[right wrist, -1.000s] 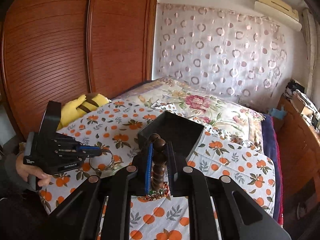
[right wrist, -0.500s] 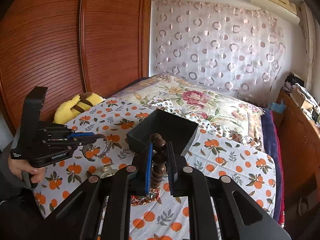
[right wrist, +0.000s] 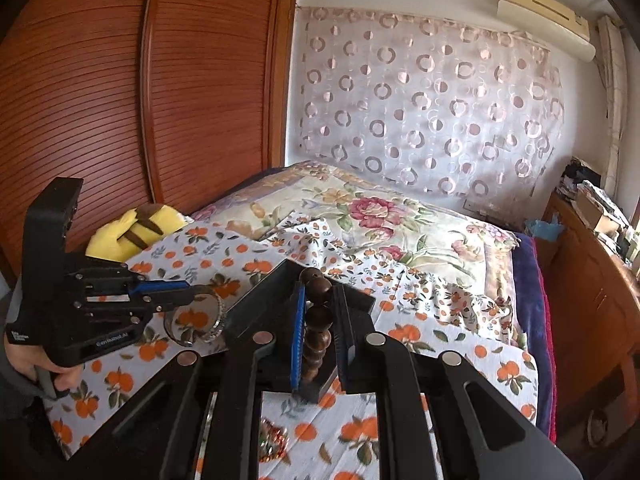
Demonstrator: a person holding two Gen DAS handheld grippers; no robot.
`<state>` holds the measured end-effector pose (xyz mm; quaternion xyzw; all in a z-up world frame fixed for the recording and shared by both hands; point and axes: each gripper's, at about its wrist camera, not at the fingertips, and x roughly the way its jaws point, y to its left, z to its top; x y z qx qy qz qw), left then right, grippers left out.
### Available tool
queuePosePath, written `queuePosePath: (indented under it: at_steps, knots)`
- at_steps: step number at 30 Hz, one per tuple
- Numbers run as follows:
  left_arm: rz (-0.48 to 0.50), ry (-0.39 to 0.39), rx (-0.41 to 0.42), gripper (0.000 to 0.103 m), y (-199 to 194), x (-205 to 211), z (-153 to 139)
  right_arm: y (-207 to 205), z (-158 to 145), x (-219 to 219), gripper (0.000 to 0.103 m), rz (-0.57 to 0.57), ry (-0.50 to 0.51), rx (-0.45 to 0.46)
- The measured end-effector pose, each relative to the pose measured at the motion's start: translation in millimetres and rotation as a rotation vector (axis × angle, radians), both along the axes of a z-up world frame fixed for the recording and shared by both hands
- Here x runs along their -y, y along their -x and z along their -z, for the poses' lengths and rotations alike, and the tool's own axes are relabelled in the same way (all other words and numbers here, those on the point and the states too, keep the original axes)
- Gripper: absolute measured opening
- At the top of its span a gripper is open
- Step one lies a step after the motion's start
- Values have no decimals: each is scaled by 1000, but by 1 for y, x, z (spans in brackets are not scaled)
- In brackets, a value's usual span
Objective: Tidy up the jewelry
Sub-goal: 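Carry the silver bangle and bead bracelet over the black box with both tools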
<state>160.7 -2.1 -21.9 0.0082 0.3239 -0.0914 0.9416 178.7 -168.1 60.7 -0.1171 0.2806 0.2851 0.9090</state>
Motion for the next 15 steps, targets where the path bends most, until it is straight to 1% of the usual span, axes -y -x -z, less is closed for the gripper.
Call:
queuePosePath:
  at_steps: [9, 15]
  knots:
    - [12, -22, -48, 4, -56, 25, 13, -28, 3, 3, 15, 28, -14, -19]
    - [17, -8, -79, 6, -73, 28, 21, -37, 9, 2, 15, 27, -24, -42]
